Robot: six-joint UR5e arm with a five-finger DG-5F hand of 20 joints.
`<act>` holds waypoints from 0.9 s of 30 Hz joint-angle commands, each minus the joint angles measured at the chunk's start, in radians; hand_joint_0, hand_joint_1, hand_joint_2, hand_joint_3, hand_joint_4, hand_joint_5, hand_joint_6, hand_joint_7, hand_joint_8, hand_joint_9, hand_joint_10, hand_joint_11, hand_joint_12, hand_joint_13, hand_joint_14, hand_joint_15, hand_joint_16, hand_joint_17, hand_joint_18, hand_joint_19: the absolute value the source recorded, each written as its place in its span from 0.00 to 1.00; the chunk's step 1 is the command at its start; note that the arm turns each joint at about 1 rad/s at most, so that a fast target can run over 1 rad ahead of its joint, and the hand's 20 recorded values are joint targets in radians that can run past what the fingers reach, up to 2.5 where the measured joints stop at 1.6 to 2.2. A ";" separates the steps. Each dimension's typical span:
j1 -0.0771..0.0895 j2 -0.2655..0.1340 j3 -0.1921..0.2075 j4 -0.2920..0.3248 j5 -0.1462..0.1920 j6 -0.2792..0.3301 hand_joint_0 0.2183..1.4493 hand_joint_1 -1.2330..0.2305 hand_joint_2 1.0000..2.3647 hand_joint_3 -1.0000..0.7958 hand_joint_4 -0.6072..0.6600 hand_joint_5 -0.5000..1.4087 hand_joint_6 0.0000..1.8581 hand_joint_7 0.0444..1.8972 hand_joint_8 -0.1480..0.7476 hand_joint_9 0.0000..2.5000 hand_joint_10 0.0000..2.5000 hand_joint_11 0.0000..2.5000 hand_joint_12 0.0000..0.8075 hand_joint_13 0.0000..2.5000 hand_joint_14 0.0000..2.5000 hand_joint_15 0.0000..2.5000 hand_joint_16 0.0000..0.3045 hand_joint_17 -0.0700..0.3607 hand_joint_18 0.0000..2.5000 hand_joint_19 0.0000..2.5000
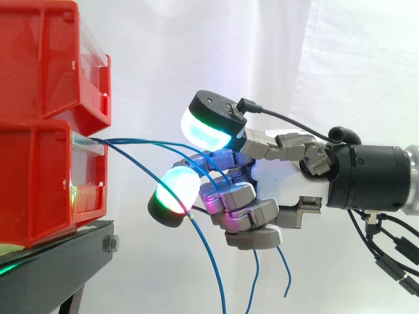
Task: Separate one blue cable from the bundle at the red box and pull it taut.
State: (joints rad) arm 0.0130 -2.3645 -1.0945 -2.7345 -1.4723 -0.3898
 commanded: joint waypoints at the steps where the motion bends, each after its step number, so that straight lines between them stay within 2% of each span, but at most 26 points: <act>1: 0.002 0.001 -0.001 0.001 -0.002 0.000 0.21 0.52 0.00 0.28 0.63 0.16 0.46 0.46 0.62 0.11 1.00 0.55 0.54 0.28 1.00 0.50 0.17 0.44 0.52 0.62; 7: 0.007 0.001 -0.001 0.001 -0.017 0.002 0.27 0.48 0.00 0.29 0.61 0.17 0.48 0.50 0.59 0.12 1.00 0.59 0.51 0.27 1.00 0.52 0.15 0.40 0.54 0.69; 11: 0.007 0.001 0.001 0.001 -0.028 0.002 0.31 0.42 0.01 0.38 0.61 0.17 0.48 0.52 0.57 0.13 1.00 0.58 0.51 0.27 1.00 0.51 0.14 0.38 0.54 0.73; 14: 0.005 0.001 0.005 0.001 -0.039 0.002 0.32 0.38 0.01 0.43 0.60 0.17 0.48 0.52 0.57 0.14 1.00 0.60 0.50 0.28 1.00 0.52 0.15 0.39 0.52 0.70; 17: 0.007 0.002 0.012 -0.004 -0.039 0.005 0.32 0.35 0.01 0.46 0.60 0.18 0.49 0.52 0.60 0.13 1.00 0.57 0.53 0.29 1.00 0.51 0.18 0.45 0.52 0.66; 20: 0.007 0.002 0.013 -0.004 -0.037 0.006 0.32 0.33 0.01 0.44 0.61 0.18 0.49 0.52 0.60 0.13 1.00 0.57 0.54 0.28 1.00 0.51 0.19 0.46 0.50 0.65; 23: 0.007 0.002 0.019 -0.004 -0.037 0.006 0.26 0.41 0.00 0.30 0.60 0.17 0.49 0.52 0.57 0.14 1.00 0.59 0.50 0.27 1.00 0.51 0.16 0.42 0.48 0.65; 24: 0.007 0.002 0.021 -0.004 -0.037 0.005 0.26 0.42 0.00 0.29 0.60 0.17 0.49 0.52 0.57 0.15 1.00 0.59 0.50 0.27 1.00 0.51 0.16 0.42 0.48 0.65; 27: 0.007 0.002 0.030 -0.004 -0.039 0.006 0.26 0.59 0.00 0.28 0.60 0.18 0.49 0.51 0.56 0.17 1.00 0.58 0.50 0.29 1.00 0.50 0.16 0.42 0.48 0.64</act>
State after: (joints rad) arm 0.0199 -2.3625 -1.0725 -2.7381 -1.5096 -0.3842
